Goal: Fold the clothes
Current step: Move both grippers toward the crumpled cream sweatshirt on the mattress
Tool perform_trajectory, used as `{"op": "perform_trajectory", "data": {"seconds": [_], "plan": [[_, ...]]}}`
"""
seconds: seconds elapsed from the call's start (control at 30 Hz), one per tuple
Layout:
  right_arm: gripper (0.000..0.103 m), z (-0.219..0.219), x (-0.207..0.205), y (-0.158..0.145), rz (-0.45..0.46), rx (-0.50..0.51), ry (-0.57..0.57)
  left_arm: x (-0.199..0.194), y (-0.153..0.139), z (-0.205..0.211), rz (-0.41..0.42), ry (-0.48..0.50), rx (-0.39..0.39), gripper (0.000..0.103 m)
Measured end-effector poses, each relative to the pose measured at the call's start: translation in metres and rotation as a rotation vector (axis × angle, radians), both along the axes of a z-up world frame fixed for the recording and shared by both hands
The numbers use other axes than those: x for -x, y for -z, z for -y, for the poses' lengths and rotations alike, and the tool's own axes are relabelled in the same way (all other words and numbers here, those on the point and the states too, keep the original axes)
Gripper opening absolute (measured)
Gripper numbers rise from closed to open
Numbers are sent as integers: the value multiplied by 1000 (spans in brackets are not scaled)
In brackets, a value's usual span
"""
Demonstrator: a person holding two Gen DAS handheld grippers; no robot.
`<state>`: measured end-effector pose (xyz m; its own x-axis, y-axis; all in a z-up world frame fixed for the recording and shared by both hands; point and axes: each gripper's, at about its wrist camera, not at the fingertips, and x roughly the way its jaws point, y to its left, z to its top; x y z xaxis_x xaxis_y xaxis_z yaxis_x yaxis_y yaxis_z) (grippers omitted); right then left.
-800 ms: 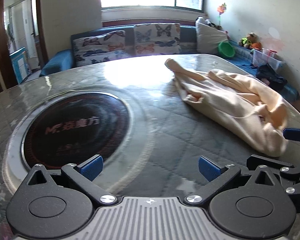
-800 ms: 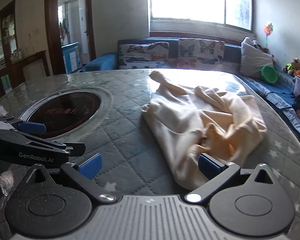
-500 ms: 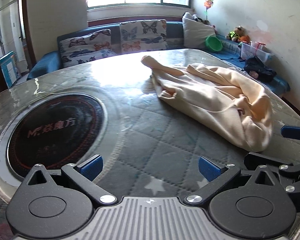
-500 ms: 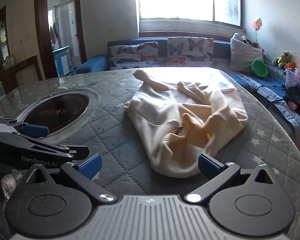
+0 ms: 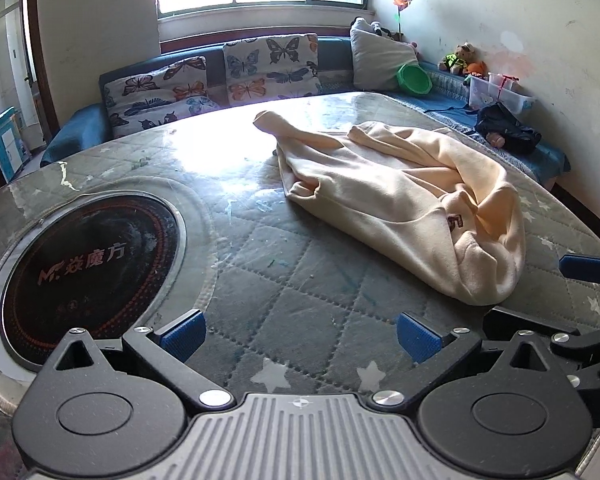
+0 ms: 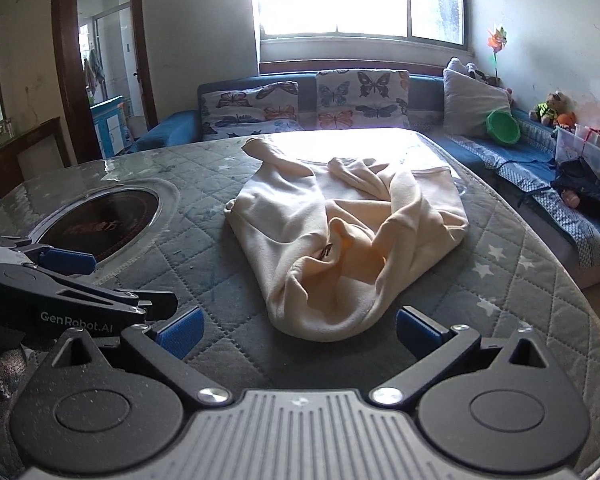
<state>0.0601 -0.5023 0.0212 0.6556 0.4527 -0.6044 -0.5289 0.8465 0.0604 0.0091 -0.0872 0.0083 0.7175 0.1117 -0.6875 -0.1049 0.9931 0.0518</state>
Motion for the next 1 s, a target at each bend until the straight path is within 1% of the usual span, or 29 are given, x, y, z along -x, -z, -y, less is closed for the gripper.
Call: {"op": "perform_trajectory", "data": {"seconds": [0.13,0.37,0.5,0.67,0.73,0.8,0.93,1.0], "plan": [[103,4,2,0,-11,0,18,1,0,29,-11,-26,-9,103],[103,9,1,-1,-18,-10,27,-2,-11,107,-21,-66,-18,103],[103,10,1,0,-22,-16,29,9,-10,203,-26,-82,-42,103],[103,10,-3,0,-24,-12,27,4,-10,301,-34,-111,-47,103],[103,10,-4,0,-25,-11,27,3,-9,328,-35,-124,-44,103],[103,10,-5,0,-25,-9,26,-8,-10,353,-39,-135,-40,103],[103,9,-9,1,-28,-4,25,-26,-10,433,-45,-162,-39,103],[103,8,-11,2,-30,-1,25,-30,-10,454,-45,-172,-35,103]]}}
